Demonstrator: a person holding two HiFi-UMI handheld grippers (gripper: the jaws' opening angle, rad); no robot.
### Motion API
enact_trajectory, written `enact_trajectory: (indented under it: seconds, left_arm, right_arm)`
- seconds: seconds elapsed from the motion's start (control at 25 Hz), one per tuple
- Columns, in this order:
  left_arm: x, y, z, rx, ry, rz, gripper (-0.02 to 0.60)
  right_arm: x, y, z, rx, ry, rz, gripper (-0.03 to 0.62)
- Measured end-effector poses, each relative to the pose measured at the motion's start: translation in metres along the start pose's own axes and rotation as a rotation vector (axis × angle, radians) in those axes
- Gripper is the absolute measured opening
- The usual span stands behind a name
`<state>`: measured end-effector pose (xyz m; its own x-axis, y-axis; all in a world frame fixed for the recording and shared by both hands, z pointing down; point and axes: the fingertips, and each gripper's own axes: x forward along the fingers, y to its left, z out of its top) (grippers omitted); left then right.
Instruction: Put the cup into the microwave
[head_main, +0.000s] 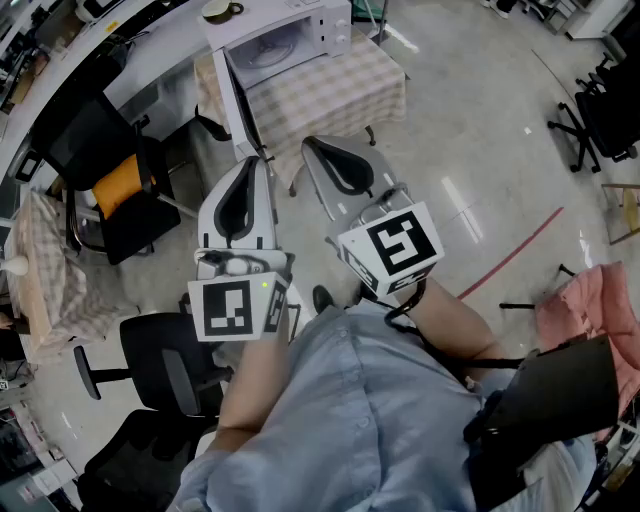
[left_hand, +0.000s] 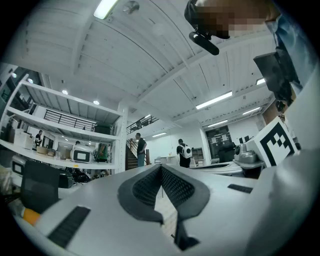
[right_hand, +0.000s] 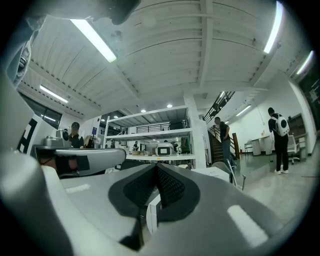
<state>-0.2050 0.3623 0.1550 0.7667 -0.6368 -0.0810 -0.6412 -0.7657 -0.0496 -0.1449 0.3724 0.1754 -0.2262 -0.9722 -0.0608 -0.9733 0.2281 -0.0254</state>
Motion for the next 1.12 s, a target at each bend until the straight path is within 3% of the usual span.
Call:
enact_trajectory:
  seconds: [0.48, 1.12]
  left_arm:
    - [0.02, -0.02, 0.001, 0.022, -0.002, 0.007, 0.005]
    - [0.07, -0.059, -0.012, 0.037, 0.026, 0.044, 0.005]
  right_arm:
    - [-0.007, -0.025, -0.003, 0.055, -0.011, 0.013, 0.0]
    - [-0.008, -0.081, -0.019, 0.119, 0.022, 0.14, 0.0]
